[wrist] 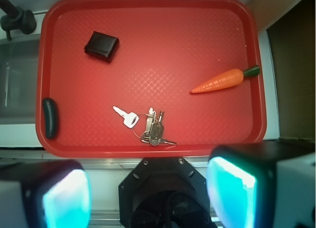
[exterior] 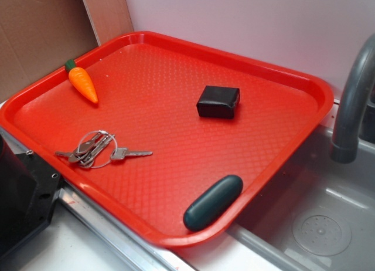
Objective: Grab the carrot.
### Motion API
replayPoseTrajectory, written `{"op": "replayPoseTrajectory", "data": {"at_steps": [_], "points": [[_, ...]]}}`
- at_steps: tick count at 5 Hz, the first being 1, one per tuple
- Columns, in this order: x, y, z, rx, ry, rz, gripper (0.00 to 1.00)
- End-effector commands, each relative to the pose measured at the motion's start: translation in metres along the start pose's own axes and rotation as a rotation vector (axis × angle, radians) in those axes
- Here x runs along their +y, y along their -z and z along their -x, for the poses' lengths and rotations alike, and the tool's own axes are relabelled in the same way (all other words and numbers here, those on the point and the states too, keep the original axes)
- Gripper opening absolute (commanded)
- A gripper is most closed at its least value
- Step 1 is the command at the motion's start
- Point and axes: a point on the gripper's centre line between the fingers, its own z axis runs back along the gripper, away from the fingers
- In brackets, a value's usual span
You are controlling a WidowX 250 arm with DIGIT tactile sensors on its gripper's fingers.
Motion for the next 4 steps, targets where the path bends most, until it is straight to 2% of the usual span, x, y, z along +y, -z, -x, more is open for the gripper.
{"op": "replayPoseTrajectory", "data": {"at_steps": [1,2,3,4], "points": [[0.000,0.000,0.000,0.000,0.000,0.000,1.00],[0.043,0.050,-0.016,0.056,-0.172,0.010,1.00],[0.082,0.087,-0.020,0.028,-0.372,-0.032,1.00],[0.106,0.116,-0.022,0.008,-0.473,-0.068,1.00]]}}
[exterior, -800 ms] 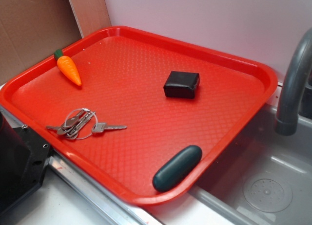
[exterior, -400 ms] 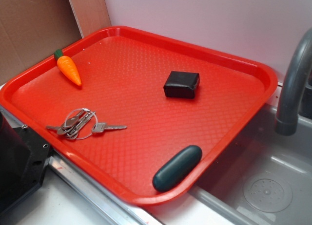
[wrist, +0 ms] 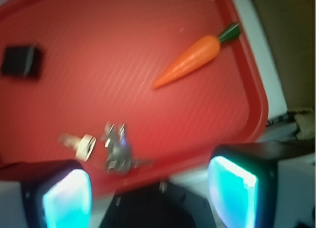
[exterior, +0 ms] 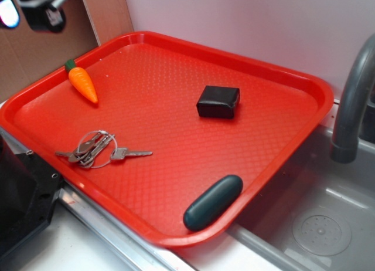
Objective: Grab the carrot.
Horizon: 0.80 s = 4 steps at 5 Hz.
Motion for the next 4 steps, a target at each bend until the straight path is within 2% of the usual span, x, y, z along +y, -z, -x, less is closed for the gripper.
{"op": "replayPoseTrajectory", "data": {"at_steps": [1,2,3,4], "points": [[0.033,0.043,-0.026,-0.094,-0.144,-0.094,1.00],[0.041,0.057,-0.045,-0.158,-0.235,-0.134,1.00],[0.041,0.074,-0.063,-0.146,-0.333,-0.125,1.00],[0.044,0.093,-0.071,-0.193,-0.433,-0.106,1.00]]}}
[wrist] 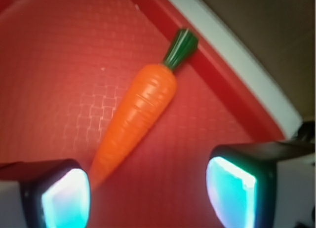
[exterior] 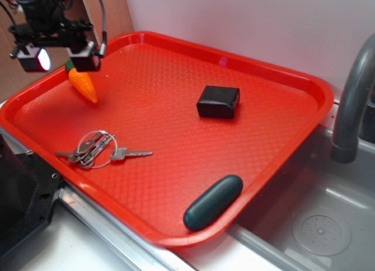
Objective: Grab the carrot.
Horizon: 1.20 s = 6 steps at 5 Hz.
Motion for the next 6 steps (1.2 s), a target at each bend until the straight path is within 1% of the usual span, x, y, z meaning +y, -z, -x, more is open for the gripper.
{"op": "replayPoseTrajectory", "data": {"at_steps": [1,2,3,4,5,6], "points": [[0.000,0.037,-0.021,-0.047,-0.194,0.010,1.00],[0.001,0.050,-0.022,-0.014,-0.239,-0.020,1.00],[0.000,0.055,-0.021,0.000,-0.254,-0.029,0.98],[0.004,0.050,-0.017,-0.006,-0.266,-0.028,0.00],[0.009,0.042,-0.013,-0.015,-0.268,-0.018,0.00],[0.009,0.020,-0.004,-0.033,-0.235,0.005,0.00]]}}
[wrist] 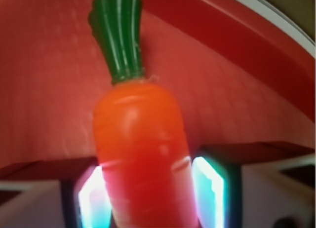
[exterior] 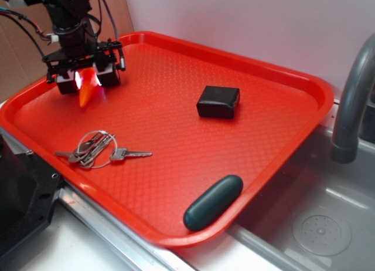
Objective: Grab the carrot.
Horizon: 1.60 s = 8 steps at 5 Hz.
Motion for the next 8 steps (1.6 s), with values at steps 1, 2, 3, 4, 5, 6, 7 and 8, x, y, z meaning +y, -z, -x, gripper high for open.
{"op": "replayPoseTrajectory", "data": {"at_steps": [1,2,3,4,5,6,7,8], "points": [[0.003,-0.054,0.013,-0.063,0.180,0.012,0.00],[-0.008,-0.104,0.029,-0.115,0.416,0.097,0.00],[-0.024,-0.150,0.048,-0.136,0.657,0.118,0.00],[-0.046,-0.176,0.061,-0.107,0.754,0.178,0.00],[-0.064,-0.185,0.071,-0.071,0.896,0.159,0.00],[-0.065,-0.187,0.073,-0.011,0.923,0.207,0.00],[-0.061,-0.189,0.070,0.013,0.926,0.257,0.00],[-0.059,-0.187,0.067,0.026,0.916,0.254,0.00]]}}
